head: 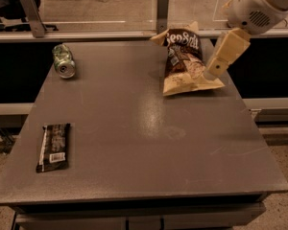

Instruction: Move brown chip bag near rxbar chocolate

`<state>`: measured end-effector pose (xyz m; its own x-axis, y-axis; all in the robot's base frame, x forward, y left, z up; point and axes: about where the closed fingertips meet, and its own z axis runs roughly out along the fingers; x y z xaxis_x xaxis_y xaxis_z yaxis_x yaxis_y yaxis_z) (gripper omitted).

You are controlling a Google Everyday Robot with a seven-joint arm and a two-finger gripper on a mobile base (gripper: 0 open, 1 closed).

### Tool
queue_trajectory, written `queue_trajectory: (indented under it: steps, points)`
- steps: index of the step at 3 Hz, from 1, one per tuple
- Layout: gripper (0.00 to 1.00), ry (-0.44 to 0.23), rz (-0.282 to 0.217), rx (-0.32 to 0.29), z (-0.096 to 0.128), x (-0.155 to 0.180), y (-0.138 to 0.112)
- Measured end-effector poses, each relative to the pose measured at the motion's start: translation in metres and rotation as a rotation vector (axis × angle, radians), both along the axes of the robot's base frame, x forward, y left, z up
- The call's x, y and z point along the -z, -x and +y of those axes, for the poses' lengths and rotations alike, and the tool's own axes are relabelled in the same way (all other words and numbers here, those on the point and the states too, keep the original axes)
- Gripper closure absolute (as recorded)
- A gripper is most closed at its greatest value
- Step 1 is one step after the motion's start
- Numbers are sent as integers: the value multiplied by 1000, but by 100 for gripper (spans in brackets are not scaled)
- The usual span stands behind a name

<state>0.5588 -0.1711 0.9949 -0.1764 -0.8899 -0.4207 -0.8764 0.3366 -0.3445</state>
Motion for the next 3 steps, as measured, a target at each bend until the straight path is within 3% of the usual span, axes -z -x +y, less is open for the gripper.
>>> queue_trajectory:
  steps: [1, 2, 3]
  points:
    - [0, -67, 15, 22, 36, 24, -50]
    - [0, -84, 76, 56, 54, 59, -82]
    - [0, -67, 124, 101, 58, 89, -99]
